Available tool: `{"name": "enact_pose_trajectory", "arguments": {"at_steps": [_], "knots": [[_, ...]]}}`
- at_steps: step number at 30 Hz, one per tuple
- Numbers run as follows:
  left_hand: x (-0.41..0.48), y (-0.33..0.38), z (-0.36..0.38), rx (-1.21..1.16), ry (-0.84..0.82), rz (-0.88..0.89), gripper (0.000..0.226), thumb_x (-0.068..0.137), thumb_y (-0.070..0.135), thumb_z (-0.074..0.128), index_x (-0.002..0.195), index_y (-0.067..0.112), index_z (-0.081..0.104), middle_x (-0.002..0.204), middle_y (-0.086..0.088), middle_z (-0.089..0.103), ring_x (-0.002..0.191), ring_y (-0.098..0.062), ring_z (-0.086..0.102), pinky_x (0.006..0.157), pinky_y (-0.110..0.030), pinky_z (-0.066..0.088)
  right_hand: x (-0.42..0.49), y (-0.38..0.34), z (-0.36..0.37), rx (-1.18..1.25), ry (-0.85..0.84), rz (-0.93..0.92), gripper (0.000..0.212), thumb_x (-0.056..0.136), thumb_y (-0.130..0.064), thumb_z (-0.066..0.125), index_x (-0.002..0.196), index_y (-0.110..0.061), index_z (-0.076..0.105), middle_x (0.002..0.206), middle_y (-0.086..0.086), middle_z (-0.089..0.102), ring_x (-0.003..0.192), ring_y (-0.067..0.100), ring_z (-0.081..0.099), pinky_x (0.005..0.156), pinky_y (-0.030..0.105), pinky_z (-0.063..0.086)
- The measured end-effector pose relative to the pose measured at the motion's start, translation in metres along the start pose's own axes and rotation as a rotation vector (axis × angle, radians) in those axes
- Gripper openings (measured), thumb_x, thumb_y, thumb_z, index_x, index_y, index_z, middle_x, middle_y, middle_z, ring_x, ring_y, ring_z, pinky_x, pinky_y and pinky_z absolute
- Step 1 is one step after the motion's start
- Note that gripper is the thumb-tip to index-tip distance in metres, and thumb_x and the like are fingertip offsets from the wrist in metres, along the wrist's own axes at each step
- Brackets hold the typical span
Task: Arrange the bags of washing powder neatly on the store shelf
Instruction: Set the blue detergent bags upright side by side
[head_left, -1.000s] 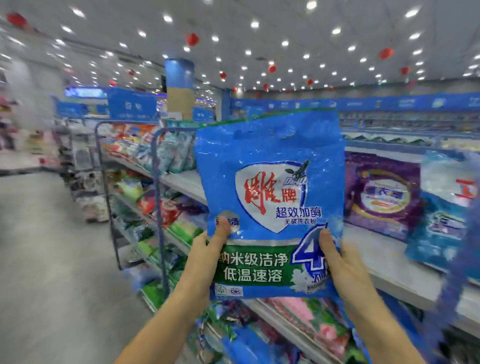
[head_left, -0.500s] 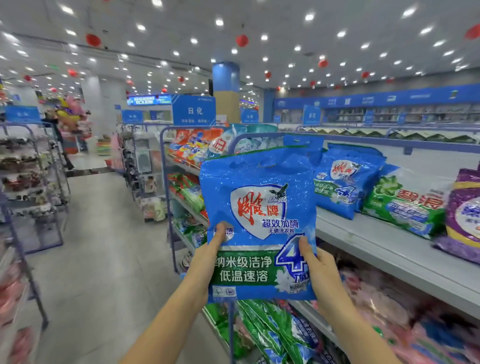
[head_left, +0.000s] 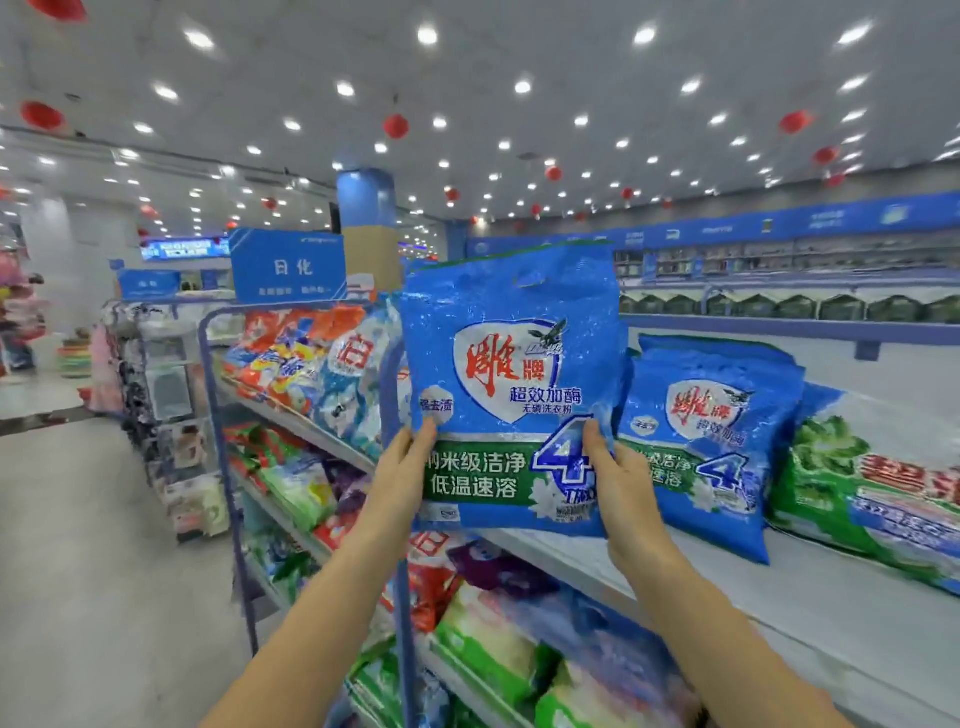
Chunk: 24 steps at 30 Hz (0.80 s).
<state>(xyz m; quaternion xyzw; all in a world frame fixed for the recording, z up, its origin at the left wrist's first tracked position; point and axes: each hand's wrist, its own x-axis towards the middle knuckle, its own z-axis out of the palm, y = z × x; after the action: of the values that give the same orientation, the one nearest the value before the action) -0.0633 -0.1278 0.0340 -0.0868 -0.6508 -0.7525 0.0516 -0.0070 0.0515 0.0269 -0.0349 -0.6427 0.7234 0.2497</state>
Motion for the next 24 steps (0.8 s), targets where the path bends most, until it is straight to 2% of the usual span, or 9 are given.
{"name": "enact_pose_trajectory", "arguments": {"at_steps": [2,3,6,9,11,15,18,20,24], "knots": [[0.03,-0.005,0.015,0.042,-0.008,0.025,0.065,0.09,0.055,0.042,0.141,0.017,0.036,0.143,0.003,0.039,0.131,-0.022,0.039,0.108,-0.045,0.033,0.029,0.004,0.001,-0.022,0.009,0.035,0.042,0.092,-0.046,0.045,0.085,-0.007,0.058,0.08,0.017,0.065,0.075,0.03,0.062,0.078,0.045,0.05],[0.048,-0.011,0.02,0.06,-0.02,0.037,0.058,0.093,0.052,0.039,0.138,0.016,0.04,0.14,0.003,0.044,0.128,-0.022,0.043,0.106,-0.045,0.035,0.043,0.007,0.0,-0.041,0.014,0.055,0.041,0.093,-0.045,0.044,0.086,-0.008,0.06,0.082,0.014,0.067,0.076,0.029,0.064,0.08,0.043,0.051],[0.091,-0.022,0.041,0.058,-0.106,0.04,0.028,0.097,0.041,0.039,0.104,0.019,0.055,0.103,0.001,0.062,0.092,-0.017,0.061,0.083,-0.038,0.05,0.08,0.014,-0.006,-0.082,0.066,0.082,0.038,0.095,-0.042,0.043,0.085,-0.01,0.06,0.07,0.003,0.07,0.063,0.015,0.067,0.068,0.03,0.055],[0.128,-0.036,0.059,0.054,-0.21,0.054,0.022,0.097,0.034,0.043,0.089,0.017,0.054,0.091,-0.004,0.064,0.08,-0.019,0.062,0.074,-0.036,0.051,0.108,0.024,-0.011,-0.112,0.195,0.103,0.035,0.097,-0.038,0.042,0.075,-0.013,0.053,0.062,0.002,0.065,0.059,0.016,0.062,0.066,0.031,0.049],[0.151,-0.048,0.065,0.072,-0.264,0.014,0.022,0.096,0.035,0.045,0.092,0.016,0.055,0.091,-0.005,0.065,0.079,-0.02,0.063,0.072,-0.038,0.052,0.122,0.033,-0.012,-0.172,0.268,0.126,0.037,0.097,-0.038,0.041,0.073,-0.012,0.052,0.067,0.005,0.061,0.065,0.02,0.057,0.065,0.031,0.044],[0.203,-0.071,0.07,0.051,-0.344,-0.061,0.045,0.091,0.047,0.05,0.118,0.011,0.055,0.114,-0.01,0.065,0.1,-0.027,0.063,0.09,-0.05,0.05,0.146,0.05,0.0,-0.208,0.334,0.199,0.036,0.098,-0.035,0.041,0.076,-0.011,0.057,0.075,0.009,0.064,0.066,0.019,0.059,0.062,0.029,0.045],[0.23,-0.083,0.07,0.04,-0.386,-0.111,0.041,0.096,0.034,0.047,0.124,0.005,0.049,0.115,-0.008,0.061,0.1,-0.025,0.059,0.091,-0.04,0.047,0.162,0.068,0.017,-0.255,0.401,0.223,0.035,0.097,-0.035,0.042,0.089,-0.006,0.06,0.097,0.028,0.066,0.075,0.026,0.06,0.073,0.038,0.05],[0.242,-0.093,0.069,0.072,-0.409,-0.136,0.039,0.097,0.029,0.047,0.129,0.006,0.046,0.116,-0.004,0.055,0.102,-0.024,0.055,0.088,-0.035,0.043,0.171,0.083,0.022,-0.286,0.449,0.249,0.031,0.097,-0.033,0.044,0.091,-0.008,0.06,0.109,0.029,0.064,0.086,0.03,0.062,0.085,0.045,0.05],[0.271,-0.114,0.076,0.052,-0.509,-0.262,0.042,0.096,0.03,0.048,0.126,0.001,0.048,0.12,-0.017,0.06,0.093,-0.026,0.059,0.085,-0.038,0.049,0.167,0.091,0.026,-0.398,0.481,0.245,0.017,0.098,-0.022,0.043,0.105,-0.01,0.053,0.103,0.008,0.059,0.094,0.022,0.053,0.073,0.023,0.037]]}}
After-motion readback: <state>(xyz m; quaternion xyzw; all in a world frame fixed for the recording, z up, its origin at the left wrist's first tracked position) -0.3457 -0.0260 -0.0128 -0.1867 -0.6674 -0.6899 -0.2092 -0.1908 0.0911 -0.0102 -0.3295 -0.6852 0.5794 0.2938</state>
